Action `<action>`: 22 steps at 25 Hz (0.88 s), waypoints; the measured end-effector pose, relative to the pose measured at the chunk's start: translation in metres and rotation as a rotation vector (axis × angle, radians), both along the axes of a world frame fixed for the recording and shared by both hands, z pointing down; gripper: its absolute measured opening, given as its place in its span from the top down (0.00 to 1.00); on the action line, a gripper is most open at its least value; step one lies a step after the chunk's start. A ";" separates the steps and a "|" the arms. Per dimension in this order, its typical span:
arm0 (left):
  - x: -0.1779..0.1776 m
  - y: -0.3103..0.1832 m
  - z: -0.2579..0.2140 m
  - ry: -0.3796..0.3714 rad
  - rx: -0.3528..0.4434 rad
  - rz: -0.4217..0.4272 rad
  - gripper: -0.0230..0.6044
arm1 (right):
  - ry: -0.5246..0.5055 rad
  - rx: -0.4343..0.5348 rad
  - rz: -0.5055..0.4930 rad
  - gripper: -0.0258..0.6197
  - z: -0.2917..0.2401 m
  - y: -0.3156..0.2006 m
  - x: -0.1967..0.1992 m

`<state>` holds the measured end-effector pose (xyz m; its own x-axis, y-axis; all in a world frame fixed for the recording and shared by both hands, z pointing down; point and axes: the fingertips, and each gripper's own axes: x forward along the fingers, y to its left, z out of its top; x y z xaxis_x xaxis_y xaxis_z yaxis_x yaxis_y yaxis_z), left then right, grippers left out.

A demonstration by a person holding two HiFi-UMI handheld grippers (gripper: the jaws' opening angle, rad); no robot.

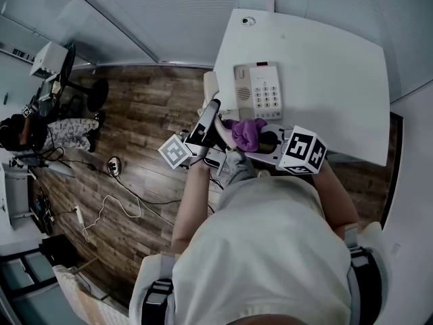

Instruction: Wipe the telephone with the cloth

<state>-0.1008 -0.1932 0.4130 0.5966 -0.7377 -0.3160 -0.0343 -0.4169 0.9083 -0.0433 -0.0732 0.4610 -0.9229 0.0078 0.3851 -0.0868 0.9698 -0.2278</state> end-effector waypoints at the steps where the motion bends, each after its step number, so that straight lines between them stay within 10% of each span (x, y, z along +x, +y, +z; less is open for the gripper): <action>1: 0.000 -0.001 0.000 -0.010 0.000 0.000 0.60 | -0.003 -0.011 0.003 0.78 0.002 0.003 0.001; 22: 0.017 -0.038 0.044 -0.235 -0.095 -0.031 0.60 | 0.126 -0.017 0.153 0.78 0.045 -0.018 0.035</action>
<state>-0.0839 -0.2314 0.4570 0.6219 -0.7766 -0.1002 -0.2605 -0.3258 0.9088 -0.0087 -0.0916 0.5058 -0.8583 -0.1208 0.4987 -0.2614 0.9392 -0.2224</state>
